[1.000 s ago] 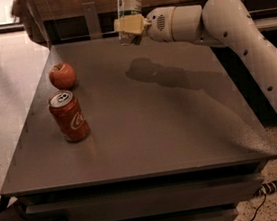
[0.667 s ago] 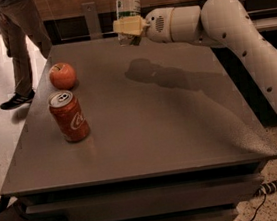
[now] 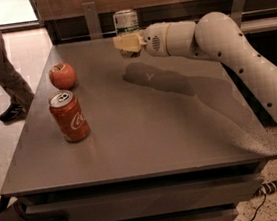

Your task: Place 7up can upright

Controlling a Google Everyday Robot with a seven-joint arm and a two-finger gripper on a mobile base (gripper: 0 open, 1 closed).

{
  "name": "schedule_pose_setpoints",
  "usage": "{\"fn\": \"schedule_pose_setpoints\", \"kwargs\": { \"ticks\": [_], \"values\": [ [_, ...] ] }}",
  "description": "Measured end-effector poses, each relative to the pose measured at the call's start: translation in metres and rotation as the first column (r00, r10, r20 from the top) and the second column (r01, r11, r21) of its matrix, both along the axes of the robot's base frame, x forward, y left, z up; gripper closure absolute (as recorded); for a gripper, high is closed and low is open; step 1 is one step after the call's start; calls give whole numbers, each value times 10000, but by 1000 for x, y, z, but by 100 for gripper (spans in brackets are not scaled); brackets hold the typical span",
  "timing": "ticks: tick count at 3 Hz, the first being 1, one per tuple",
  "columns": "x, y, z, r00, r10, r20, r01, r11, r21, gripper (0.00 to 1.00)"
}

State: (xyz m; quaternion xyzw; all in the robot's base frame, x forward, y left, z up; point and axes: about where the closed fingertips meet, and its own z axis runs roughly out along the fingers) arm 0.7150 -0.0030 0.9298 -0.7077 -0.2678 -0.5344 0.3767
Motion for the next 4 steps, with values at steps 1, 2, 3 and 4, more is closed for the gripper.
{"fn": "schedule_pose_setpoints", "kwargs": {
  "ticks": [1, 2, 3, 4],
  "values": [
    [-1, -1, -15, 9939, 157, 1095, -69, 9967, -807, 100],
    [0, -1, -33, 9807, 379, 1917, -49, 9855, -1696, 100],
    [7, 0, -76, 9747, 293, 2214, 154, 9802, -1973, 100],
    [8, 1, -79, 9749, 279, 2207, 162, 9805, -1957, 100]
  ]
}}
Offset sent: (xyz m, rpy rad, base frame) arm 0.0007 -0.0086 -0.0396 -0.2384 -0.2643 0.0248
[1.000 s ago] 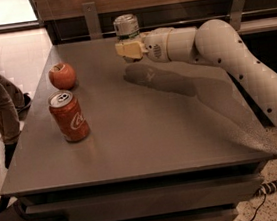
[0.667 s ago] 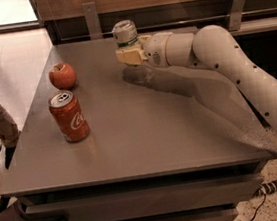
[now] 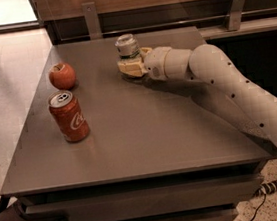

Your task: Place 7up can upright

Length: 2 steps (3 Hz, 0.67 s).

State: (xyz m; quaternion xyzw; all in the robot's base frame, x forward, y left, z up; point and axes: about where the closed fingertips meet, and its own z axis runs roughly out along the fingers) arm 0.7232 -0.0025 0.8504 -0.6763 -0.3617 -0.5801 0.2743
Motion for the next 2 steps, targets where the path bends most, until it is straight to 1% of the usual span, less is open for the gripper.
{"fn": "schedule_pose_setpoints", "kwargs": {
  "ticks": [1, 2],
  "values": [
    [0, 3, 0, 10000, 35, -22, -34, 10000, 17, 85],
    [-1, 5, 0, 10000, 68, -44, -68, 10000, 35, 62]
  ]
}}
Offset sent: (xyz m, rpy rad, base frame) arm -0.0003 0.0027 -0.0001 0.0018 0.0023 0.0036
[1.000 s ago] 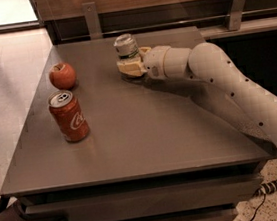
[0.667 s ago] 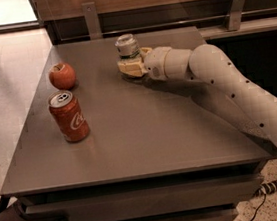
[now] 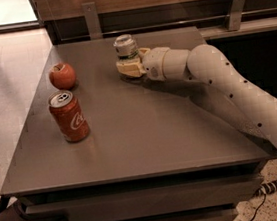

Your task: Place 7up can upright

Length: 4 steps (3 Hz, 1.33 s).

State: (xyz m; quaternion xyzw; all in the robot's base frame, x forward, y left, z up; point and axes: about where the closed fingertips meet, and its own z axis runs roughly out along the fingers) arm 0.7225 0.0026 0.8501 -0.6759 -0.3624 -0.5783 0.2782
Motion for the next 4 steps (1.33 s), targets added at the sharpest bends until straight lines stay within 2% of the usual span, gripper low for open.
{"fn": "schedule_pose_setpoints", "kwargs": {
  "ticks": [2, 3, 4],
  "values": [
    [-1, 5, 0, 10000, 71, -45, -70, 10000, 35, 15],
    [-1, 8, 0, 9999, 110, -69, -110, 9999, 53, 0],
    [-1, 8, 0, 9999, 112, -70, -111, 9999, 54, 0]
  ]
}}
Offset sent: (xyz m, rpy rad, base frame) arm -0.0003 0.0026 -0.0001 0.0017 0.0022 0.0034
